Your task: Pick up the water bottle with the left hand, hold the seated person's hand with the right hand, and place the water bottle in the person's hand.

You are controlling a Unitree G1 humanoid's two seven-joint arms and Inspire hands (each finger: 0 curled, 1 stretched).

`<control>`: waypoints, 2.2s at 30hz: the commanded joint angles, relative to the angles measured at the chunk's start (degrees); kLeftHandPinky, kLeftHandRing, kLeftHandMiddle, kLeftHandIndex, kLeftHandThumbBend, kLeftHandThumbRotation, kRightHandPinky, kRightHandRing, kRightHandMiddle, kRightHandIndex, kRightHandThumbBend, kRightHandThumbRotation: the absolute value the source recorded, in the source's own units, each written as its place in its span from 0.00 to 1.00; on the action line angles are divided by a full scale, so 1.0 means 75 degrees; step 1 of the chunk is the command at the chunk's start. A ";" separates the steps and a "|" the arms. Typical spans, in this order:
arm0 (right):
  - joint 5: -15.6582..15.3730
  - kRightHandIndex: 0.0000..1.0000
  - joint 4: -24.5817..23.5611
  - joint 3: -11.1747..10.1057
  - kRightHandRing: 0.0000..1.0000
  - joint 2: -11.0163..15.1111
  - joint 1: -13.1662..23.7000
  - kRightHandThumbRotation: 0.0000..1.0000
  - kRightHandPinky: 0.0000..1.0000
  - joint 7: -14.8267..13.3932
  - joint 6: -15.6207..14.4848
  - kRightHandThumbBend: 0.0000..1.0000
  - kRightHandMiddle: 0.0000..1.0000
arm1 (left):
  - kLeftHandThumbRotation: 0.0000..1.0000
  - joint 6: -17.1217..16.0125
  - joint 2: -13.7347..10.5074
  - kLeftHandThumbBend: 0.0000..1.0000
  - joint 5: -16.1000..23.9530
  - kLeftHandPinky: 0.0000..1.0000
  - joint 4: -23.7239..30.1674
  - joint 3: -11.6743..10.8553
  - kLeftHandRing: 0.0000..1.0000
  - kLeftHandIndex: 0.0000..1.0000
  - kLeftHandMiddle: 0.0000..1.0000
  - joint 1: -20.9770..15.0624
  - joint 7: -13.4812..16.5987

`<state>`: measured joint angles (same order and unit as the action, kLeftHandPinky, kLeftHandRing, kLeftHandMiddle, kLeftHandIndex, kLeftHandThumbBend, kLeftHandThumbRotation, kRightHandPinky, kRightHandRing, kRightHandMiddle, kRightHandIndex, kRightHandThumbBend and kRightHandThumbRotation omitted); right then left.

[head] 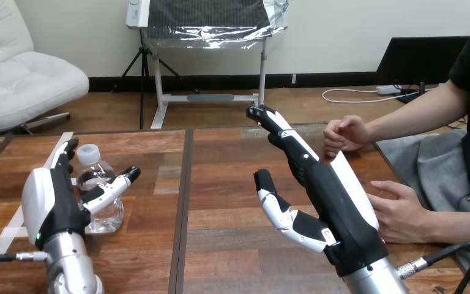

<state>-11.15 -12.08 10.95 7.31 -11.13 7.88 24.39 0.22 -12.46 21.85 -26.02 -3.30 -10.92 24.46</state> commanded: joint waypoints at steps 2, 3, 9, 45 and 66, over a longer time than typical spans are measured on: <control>0.0094 0.92 -0.0054 -0.0091 0.97 0.0039 0.0463 0.00 0.97 0.0005 0.0074 0.00 0.98 | 0.42 -0.0162 -0.0211 0.91 0.0029 0.75 -0.0268 0.0033 0.82 0.85 0.86 -0.0774 0.0089; 0.0099 0.92 -0.0054 -0.0091 0.97 0.0040 0.0462 0.00 0.97 0.0008 0.0075 0.00 0.98 | 0.42 -0.0161 -0.0215 0.91 0.0036 0.74 -0.0294 0.0036 0.82 0.85 0.86 -0.0792 0.0097; 0.0112 0.92 -0.0042 -0.0091 0.97 0.0041 0.0468 0.00 0.97 0.0011 0.0094 0.00 0.98 | 0.41 -0.0172 -0.0241 0.90 0.0023 0.74 -0.0509 0.0044 0.81 0.85 0.85 -0.0939 0.0095; 0.0080 0.90 -0.0096 -0.0112 0.97 0.0161 0.0426 0.00 0.98 -0.0035 0.0156 0.00 0.97 | 0.47 0.0274 -0.0346 0.92 0.0116 0.75 -0.1256 0.0283 0.84 0.88 0.89 -0.1425 -0.0217; 0.0151 0.88 -0.0275 -0.0112 0.95 0.0265 0.0328 0.00 0.98 0.0041 -0.0002 0.00 0.95 | 0.39 0.0423 -0.0357 0.89 0.0267 0.69 -0.1470 0.0509 0.77 0.83 0.82 -0.1448 -0.0064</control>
<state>-11.13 -12.08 10.88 9.22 -11.15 7.94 24.40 3.27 -13.66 22.69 -36.55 -0.72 -17.58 23.64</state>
